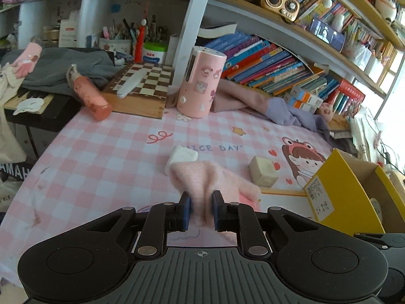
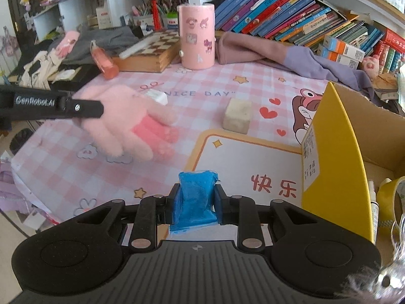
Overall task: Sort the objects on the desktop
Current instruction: 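Grasp the blue packet with the right gripper while the left gripper grasps the pink glove, then carry the pink glove and blue packet toward the yellow box with both grippers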
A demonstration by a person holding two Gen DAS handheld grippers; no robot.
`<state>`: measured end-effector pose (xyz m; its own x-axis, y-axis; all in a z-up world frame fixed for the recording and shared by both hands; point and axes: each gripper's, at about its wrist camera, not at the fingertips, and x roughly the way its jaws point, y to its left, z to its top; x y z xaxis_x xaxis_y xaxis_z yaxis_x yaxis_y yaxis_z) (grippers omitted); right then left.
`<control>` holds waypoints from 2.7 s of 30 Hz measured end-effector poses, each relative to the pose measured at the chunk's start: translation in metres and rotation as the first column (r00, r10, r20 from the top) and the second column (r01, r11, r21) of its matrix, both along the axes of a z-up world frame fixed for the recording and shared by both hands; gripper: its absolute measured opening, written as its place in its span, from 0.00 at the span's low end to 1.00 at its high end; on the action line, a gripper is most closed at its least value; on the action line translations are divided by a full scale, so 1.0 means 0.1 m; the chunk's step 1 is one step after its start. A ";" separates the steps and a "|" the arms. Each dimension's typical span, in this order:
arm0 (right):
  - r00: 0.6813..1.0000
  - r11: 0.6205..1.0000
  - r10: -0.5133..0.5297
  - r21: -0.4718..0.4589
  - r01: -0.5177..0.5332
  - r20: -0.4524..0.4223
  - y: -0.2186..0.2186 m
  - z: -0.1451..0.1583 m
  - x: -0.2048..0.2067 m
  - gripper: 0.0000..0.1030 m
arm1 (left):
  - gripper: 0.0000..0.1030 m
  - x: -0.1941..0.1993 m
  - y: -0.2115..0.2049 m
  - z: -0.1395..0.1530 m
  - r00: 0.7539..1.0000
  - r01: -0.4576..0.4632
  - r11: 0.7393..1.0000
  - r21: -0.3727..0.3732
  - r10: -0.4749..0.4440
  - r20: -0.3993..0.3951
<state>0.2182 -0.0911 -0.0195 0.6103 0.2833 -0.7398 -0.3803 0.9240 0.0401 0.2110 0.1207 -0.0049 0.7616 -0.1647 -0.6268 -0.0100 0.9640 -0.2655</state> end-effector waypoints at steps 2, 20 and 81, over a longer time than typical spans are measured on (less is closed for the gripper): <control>1.000 1.000 0.000 0.007 0.000 0.004 0.01 0.03 -0.06 0.23 | 0.16 -0.09 0.03 0.03 1.000 -0.009 1.000 -0.002 0.009 0.006; 0.999 0.999 -0.027 0.044 0.026 0.028 -0.07 0.18 -0.81 0.22 | 0.16 -1.01 0.20 0.24 0.996 -0.067 0.987 -0.146 0.075 0.050; 0.942 0.941 -0.337 0.043 0.336 0.002 -0.89 0.25 -2.18 0.22 | 0.15 -1.64 -0.81 0.28 0.950 0.313 0.934 -0.175 -0.310 0.042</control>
